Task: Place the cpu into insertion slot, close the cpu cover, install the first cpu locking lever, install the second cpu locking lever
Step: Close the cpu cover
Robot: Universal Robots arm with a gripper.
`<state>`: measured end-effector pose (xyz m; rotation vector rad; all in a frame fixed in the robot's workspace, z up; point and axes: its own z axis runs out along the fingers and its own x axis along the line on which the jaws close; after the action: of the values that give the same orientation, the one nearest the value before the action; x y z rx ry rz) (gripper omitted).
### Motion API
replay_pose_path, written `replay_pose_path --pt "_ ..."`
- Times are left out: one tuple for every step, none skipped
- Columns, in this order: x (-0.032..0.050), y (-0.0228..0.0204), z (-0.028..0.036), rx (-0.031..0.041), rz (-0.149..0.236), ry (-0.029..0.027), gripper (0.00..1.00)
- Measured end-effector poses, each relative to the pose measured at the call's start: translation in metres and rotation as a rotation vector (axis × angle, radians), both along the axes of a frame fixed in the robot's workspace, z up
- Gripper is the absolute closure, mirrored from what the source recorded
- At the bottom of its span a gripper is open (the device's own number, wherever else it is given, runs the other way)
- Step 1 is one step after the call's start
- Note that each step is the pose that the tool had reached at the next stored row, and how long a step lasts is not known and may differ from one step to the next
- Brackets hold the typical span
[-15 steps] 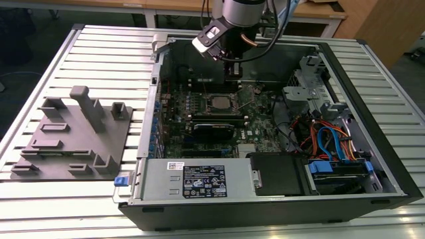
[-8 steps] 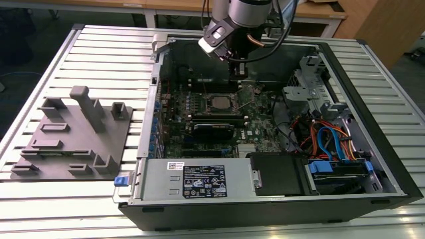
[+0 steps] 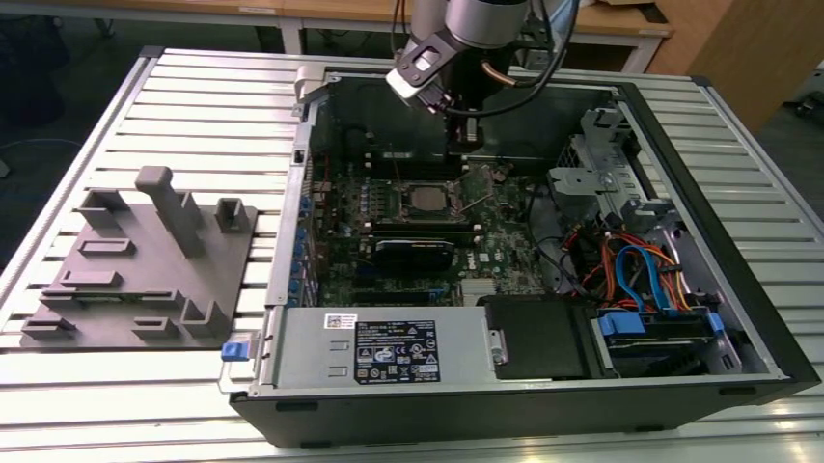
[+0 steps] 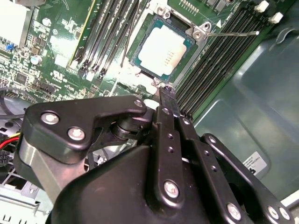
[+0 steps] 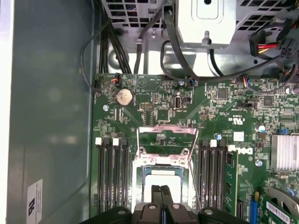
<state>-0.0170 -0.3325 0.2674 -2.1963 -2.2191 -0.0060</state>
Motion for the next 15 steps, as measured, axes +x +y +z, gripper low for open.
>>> replay_pose_path --pt "0.0008 0.0000 0.0001 -0.0001 0.000 0.0001 0.90" --pt "0.0018 0.0000 0.0001 -0.0002 0.000 0.0001 0.90" --pt "0.0029 0.0000 0.0001 -0.0002 0.000 -0.0002 0.90" --pt "0.0039 0.0000 0.0001 -0.0002 0.000 -0.0006 0.90" --pt "0.0046 0.0000 0.0001 -0.0003 0.000 -0.0011 0.90" --pt "0.0049 -0.0001 0.0001 -0.0001 0.000 -0.0014 0.90" --pt "0.0049 -0.0006 0.0001 -0.0003 0.000 -0.0016 0.90" --pt "0.0049 -0.0016 0.0001 -0.0002 0.001 -0.0017 0.90" --pt "0.0049 -0.0036 0.0001 -0.0003 0.001 -0.0017 0.90" --pt "0.0049 -0.0057 0.0001 -0.0004 0.001 -0.0017 0.90" --pt "0.0049 -0.0073 0.0001 -0.0003 0.001 -0.0016 0.90" --pt "0.0049 -0.0087 0.0001 -0.0002 0.001 -0.0017 0.90" --pt "0.0050 -0.0094 0.0001 -0.0002 0.001 -0.0017 0.90" --pt "0.0053 -0.0095 0.0000 -0.0001 0.002 -0.0018 0.90" --pt "0.0061 -0.0096 0.0000 -0.0001 0.002 -0.0017 0.90"
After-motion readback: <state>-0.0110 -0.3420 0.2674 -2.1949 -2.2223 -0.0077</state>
